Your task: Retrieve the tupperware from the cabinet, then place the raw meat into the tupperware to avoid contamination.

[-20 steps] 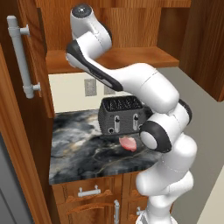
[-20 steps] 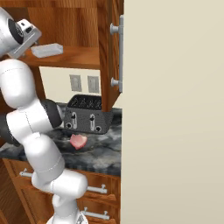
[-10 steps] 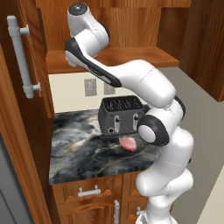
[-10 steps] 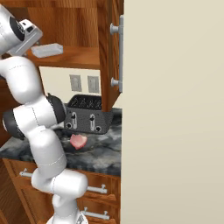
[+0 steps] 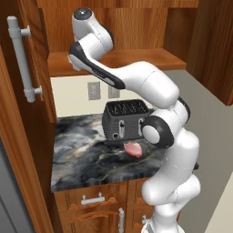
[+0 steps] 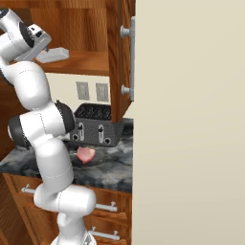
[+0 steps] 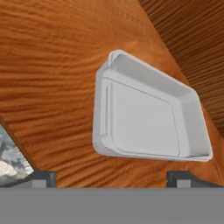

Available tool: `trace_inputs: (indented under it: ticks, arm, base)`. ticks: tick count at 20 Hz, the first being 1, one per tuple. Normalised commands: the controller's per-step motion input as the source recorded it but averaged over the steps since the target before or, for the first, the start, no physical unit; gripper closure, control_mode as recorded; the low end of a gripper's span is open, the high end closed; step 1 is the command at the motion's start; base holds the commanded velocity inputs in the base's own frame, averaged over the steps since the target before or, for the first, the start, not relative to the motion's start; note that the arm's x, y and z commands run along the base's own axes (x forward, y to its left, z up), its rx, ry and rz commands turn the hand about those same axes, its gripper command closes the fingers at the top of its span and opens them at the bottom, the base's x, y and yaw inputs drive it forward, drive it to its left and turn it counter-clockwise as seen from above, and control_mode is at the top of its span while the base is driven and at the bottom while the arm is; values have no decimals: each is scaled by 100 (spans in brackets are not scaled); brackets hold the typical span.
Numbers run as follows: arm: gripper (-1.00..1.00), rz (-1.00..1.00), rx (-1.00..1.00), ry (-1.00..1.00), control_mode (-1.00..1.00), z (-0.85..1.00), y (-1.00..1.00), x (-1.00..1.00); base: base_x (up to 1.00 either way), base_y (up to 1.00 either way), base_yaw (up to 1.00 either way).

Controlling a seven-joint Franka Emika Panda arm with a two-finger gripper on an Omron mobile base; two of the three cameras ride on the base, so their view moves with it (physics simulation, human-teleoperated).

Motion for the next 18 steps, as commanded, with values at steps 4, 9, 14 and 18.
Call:
trace_inputs:
  ticks: [4,9,14,18]
  arm:
    - [-100,2,-3,9,-100,0,1,33]
    - [-100,6,-2,11,-100,0,6,42]
    - [-100,14,-1,7,-100,0,16,35]
    - [-100,11,0,9,-100,-6,13,16]
  base:
    - [0,0,0]
    - [0,0,0]
    - [0,0,0]
    - [0,0,0]
